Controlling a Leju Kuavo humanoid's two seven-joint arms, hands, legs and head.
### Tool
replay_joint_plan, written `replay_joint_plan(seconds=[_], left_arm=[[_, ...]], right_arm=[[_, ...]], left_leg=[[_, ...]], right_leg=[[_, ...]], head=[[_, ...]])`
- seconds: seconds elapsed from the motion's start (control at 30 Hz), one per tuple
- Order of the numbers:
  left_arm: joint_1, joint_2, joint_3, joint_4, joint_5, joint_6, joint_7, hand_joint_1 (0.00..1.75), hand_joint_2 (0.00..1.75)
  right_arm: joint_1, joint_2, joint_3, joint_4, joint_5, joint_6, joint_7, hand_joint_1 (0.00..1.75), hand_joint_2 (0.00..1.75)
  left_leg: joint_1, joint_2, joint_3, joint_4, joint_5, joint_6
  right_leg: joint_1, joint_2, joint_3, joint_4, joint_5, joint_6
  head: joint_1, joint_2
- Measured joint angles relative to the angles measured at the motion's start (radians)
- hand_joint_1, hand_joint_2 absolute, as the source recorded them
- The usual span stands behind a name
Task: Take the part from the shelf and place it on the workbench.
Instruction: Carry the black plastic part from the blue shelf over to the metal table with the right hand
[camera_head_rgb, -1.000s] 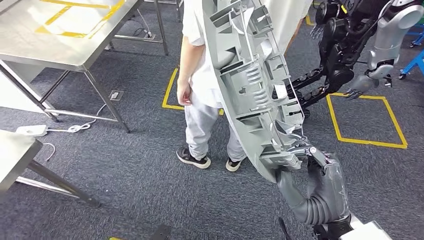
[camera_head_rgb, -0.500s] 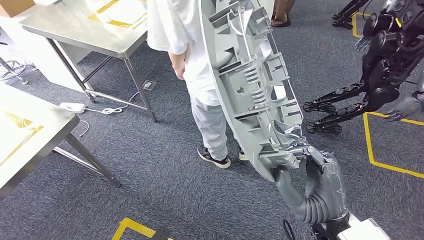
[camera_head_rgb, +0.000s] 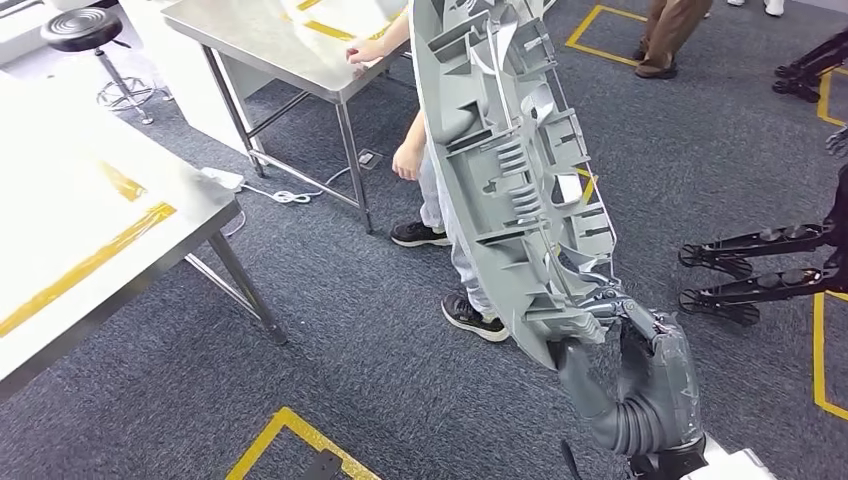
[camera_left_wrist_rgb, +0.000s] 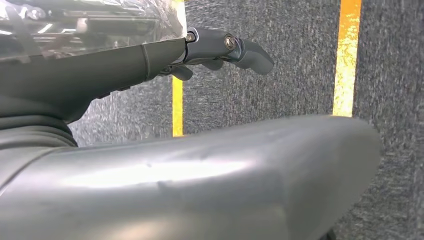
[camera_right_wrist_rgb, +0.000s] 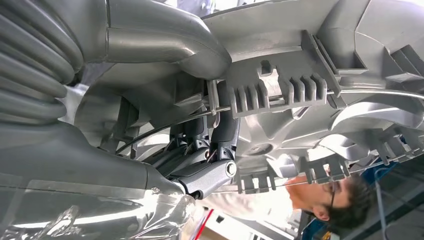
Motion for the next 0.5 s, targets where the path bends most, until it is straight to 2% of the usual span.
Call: replay_joint_plan(seconds=[0.03, 0.1, 0.13, 0.17, 0.23, 0.27, 0.3, 0.33, 0.37, 0.4, 0.47, 0.5], left_arm=[[0.0, 0.0, 0.0, -0.001, -0.001, 0.0, 0.001, 0.0, 1.75], [0.004, 0.0, 0.0, -0.001, -0.002, -0.001, 0.002, 0.0, 1.75], [0.006, 0.0, 0.0, -0.001, -0.002, -0.001, 0.003, 0.0, 1.75], [0.007, 0.0, 0.0, -0.001, -0.002, 0.0, 0.003, 0.0, 1.75], [0.005, 0.0, 0.0, -0.001, -0.002, 0.002, 0.004, 0.0, 1.75], [0.003, 0.0, 0.0, -0.002, -0.002, 0.002, 0.004, 0.0, 1.75], [0.003, 0.0, 0.0, -0.002, -0.002, 0.002, 0.004, 0.0, 1.75], [0.004, 0.0, 0.0, -0.002, -0.002, 0.002, 0.004, 0.0, 1.75], [0.004, 0.001, 0.0, -0.002, -0.002, 0.002, 0.004, 0.0, 1.75], [0.005, 0.001, 0.0, -0.002, -0.002, 0.002, 0.004, 0.0, 1.75], [0.002, 0.001, 0.0, -0.002, -0.002, 0.003, 0.004, 0.0, 1.75], [0.0, 0.001, 0.0, -0.002, -0.003, 0.003, 0.005, 0.0, 1.75]], right_arm=[[0.0, 0.0, 0.0, -0.001, 0.0, 0.0, 0.0, 1.75, 1.75], [0.001, 0.0, -0.001, -0.004, 0.0, 0.001, 0.0, 1.75, 1.75], [0.001, -0.001, -0.002, -0.005, 0.0, 0.001, 0.0, 1.75, 1.75], [0.002, -0.001, -0.002, -0.006, 0.0, 0.002, 0.0, 1.75, 1.75], [0.005, -0.001, -0.003, -0.007, 0.0, 0.003, 0.0, 1.75, 1.75], [0.006, -0.001, -0.003, -0.008, 0.0, 0.003, 0.0, 1.75, 1.75], [0.007, -0.001, -0.003, -0.008, 0.0, 0.004, 0.0, 1.75, 1.75], [0.008, -0.001, -0.003, -0.008, 0.0, 0.005, 0.001, 1.75, 1.75], [0.008, -0.001, -0.003, -0.008, 0.0, 0.005, 0.001, 1.75, 1.75], [0.008, -0.001, -0.003, -0.008, 0.0, 0.006, 0.001, 1.75, 1.75], [0.009, -0.001, -0.003, -0.008, 0.0, 0.006, 0.001, 1.75, 1.75], [0.009, -0.001, -0.004, -0.008, 0.0, 0.006, 0.001, 1.75, 1.75]], left_leg=[[0.002, -0.011, -0.004, 0.0, 0.002, -0.007], [0.007, -0.027, -0.009, -0.003, 0.005, -0.021], [0.006, -0.013, -0.013, 0.004, -0.001, -0.026], [0.004, 0.012, -0.024, 0.027, -0.018, -0.03], [0.0, 0.073, -0.07, 0.13, -0.075, -0.035], [0.001, 0.088, -0.099, 0.196, -0.104, -0.038], [0.002, 0.093, -0.12, 0.244, -0.118, -0.04], [0.002, 0.096, -0.126, 0.262, -0.117, -0.041], [0.002, 0.099, -0.113, 0.241, -0.097, -0.041], [0.002, 0.109, -0.084, 0.186, -0.066, -0.04], [-0.007, 0.151, -0.016, 0.058, -0.02, -0.03], [-0.012, 0.168, 0.003, 0.02, -0.012, -0.023]], right_leg=[[0.001, 0.006, 0.006, -0.014, 0.0, -0.002], [0.003, -0.016, 0.008, -0.022, 0.004, -0.011], [0.003, -0.028, 0.012, -0.028, 0.006, -0.017], [0.002, -0.042, 0.017, -0.033, 0.009, -0.023], [0.005, -0.07, 0.023, -0.037, 0.008, -0.031], [0.006, -0.085, 0.023, -0.037, 0.006, -0.033], [0.007, -0.099, 0.024, -0.035, 0.004, -0.034], [0.008, -0.113, 0.024, -0.034, 0.002, -0.034], [0.008, -0.125, 0.025, -0.032, -0.001, -0.033], [0.008, -0.137, 0.026, -0.03, -0.004, -0.031], [0.011, -0.159, 0.03, -0.025, -0.012, -0.024], [0.014, -0.169, 0.03, -0.023, -0.014, -0.02]], head=[[0.0, 0.0], [0.0, 0.0], [-0.001, 0.0], [-0.004, 0.0], [-0.011, 0.0], [-0.014, 0.0], [-0.014, 0.0], [-0.015, 0.0], [-0.015, 0.0], [-0.016, 0.0], [-0.018, 0.0], [-0.019, 0.0]])
